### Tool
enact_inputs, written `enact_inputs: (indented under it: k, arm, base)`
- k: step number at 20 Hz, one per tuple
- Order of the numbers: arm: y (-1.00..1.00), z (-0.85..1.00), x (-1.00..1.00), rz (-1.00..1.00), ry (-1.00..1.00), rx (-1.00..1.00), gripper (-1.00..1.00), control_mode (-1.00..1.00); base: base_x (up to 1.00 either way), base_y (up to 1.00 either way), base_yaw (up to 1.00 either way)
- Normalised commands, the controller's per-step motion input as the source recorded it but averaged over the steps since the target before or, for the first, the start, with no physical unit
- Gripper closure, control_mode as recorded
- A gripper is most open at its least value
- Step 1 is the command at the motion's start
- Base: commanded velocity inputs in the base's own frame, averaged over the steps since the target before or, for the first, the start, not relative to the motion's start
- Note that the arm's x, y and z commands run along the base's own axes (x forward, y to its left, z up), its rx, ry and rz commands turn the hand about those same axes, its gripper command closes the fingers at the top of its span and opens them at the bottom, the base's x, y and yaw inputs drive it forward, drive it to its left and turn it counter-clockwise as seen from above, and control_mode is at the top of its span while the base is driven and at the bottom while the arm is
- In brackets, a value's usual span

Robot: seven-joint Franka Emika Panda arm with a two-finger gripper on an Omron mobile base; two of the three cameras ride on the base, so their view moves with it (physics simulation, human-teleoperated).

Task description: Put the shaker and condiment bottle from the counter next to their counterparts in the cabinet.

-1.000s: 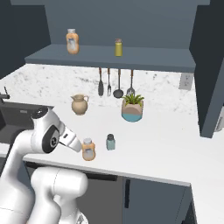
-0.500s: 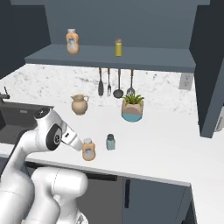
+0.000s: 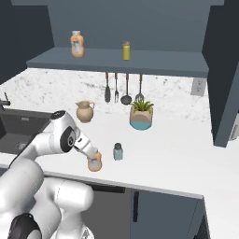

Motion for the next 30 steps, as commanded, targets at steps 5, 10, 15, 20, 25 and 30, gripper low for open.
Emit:
enact_inputs:
  k: [5, 10, 15, 20, 25, 30]
  arm:
    - [-0.06, -0.43, 0.11, 0.00, 0.00, 0.00, -1.00, -1.00]
    - [-0.18, -0.44, 0.09, 0.00, 0.00, 0.00, -1.00, -1.00]
    - [-0.38, -0.42, 0.07, 0.00, 0.00, 0.02, 1.00, -1.00]
    - [-0.32, -0.39, 0.00, -0.01, 0.00, 0.03, 1.00, -1.00]
    - [0.05, 0.04, 0.00, -0.01, 0.01, 0.01, 1.00, -1.00]
    - [0.23, 0.83, -0.13, 0.07, -0.08, 0.00, 1.00, -1.00]
  base:
    - [0.00, 0.00, 0.00]
    - [0.00, 0.00, 0.00]
    - [0.00, 0.00, 0.00]
    - [0.00, 0.00, 0.00]
    - [0.00, 0.00, 0.00]
    - [0.00, 0.00, 0.00]
